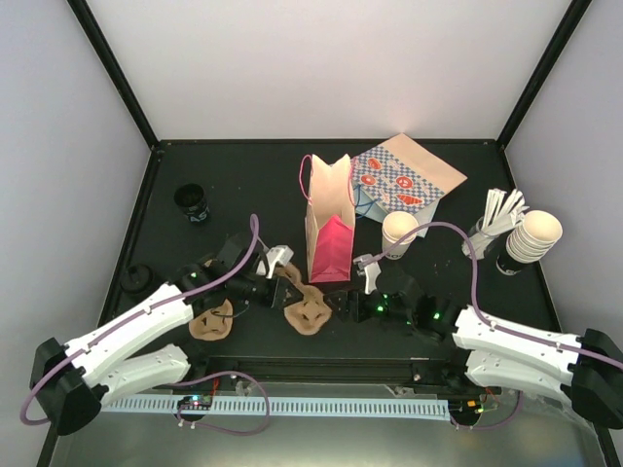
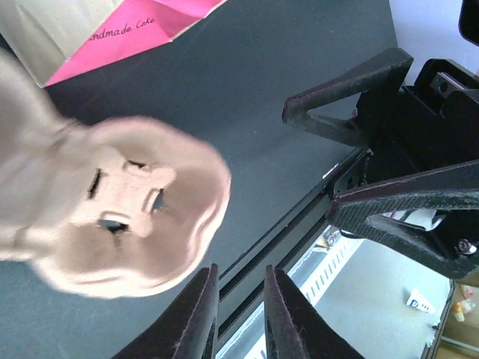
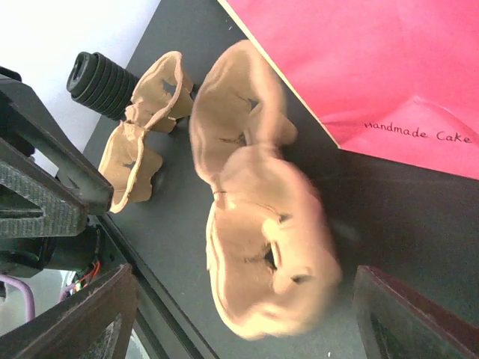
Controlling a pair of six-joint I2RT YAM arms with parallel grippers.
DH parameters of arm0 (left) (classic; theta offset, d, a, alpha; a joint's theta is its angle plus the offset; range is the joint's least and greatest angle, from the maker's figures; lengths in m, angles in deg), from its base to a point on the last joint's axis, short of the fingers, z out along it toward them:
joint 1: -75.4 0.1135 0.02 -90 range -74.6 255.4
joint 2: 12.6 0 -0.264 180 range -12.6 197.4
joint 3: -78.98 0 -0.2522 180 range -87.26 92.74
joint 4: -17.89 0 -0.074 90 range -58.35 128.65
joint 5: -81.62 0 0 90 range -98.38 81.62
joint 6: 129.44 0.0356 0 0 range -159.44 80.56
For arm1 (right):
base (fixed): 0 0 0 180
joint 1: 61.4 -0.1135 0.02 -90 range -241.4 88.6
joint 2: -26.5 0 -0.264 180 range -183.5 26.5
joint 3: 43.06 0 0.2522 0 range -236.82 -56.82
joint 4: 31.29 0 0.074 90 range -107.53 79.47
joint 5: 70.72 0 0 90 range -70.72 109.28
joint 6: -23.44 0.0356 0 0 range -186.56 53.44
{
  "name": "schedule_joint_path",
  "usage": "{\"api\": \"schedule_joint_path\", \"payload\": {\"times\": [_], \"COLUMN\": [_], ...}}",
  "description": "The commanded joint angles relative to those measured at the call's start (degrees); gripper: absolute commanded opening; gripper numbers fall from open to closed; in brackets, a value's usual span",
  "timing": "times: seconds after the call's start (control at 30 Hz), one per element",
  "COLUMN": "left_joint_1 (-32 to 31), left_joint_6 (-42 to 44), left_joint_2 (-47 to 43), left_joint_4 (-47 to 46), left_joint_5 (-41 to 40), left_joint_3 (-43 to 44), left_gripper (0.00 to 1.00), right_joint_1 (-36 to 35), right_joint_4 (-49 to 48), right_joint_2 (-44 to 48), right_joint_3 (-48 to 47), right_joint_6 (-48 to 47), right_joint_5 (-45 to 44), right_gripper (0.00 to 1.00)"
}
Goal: Pack the takeout coffee
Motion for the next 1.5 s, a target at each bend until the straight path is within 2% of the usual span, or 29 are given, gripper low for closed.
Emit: {"api": "schedule_joint_path", "payload": {"times": [0.0, 0.13, 0.27, 0.4, 0.53, 0.73, 0.9, 1.1, 1.47], "left_joint_1": [-1.4, -1.4, -2.1, -6.1, -11.0, -18.8, -22.6, -23.9, -23.9], "left_joint_6": [-4.1, -4.2, -2.5, 1.2, 0.6, -1.0, 0.8, 2.6, 3.5], "left_joint_2": [2.2, 4.5, 6.4, 8.0, 7.8, 8.5, 12.8, 15.6, 20.8], "left_joint_4": [-7.2, -9.3, -8.9, -3.9, -4.9, -10.3, -10.3, -10.2, -10.2], "left_joint_5": [1.1, 3.1, 3.7, -4.0, -8.9, -15.5, -19.6, -20.8, -19.0], "left_joint_3": [-1.3, -1.7, -1.0, 2.0, 1.2, -0.5, 1.0, 2.7, 5.2], "left_gripper": [0.22, 0.23, 0.27, 0.31, 0.32, 0.35, 0.37, 0.41, 0.44], "right_joint_1": [1.6, 3.3, 3.3, 3.4, 3.5, 3.9, 5.5, 5.8, 6.3], "right_joint_4": [-1.6, -5.7, -0.7, 4.5, 6.8, 5.0, 2.4, 0.9, -5.3], "right_joint_2": [2.4, 2.1, 0.9, 2.8, 4.8, 6.8, 6.4, 5.1, 3.6], "right_joint_3": [2.5, 4.0, 2.3, 3.1, 5.0, 9.2, 10.9, 11.0, 13.9], "right_joint_6": [3.1, 4.9, 5.8, 6.3, 6.8, 8.7, 8.7, 8.2, 11.1], "right_joint_5": [3.0, 7.7, 5.8, 1.7, 0.9, 1.7, 4.7, 6.0, 7.5], "right_gripper": [0.81, 0.73, 0.73, 0.73, 0.72, 0.69, 0.64, 0.57, 0.55]}}
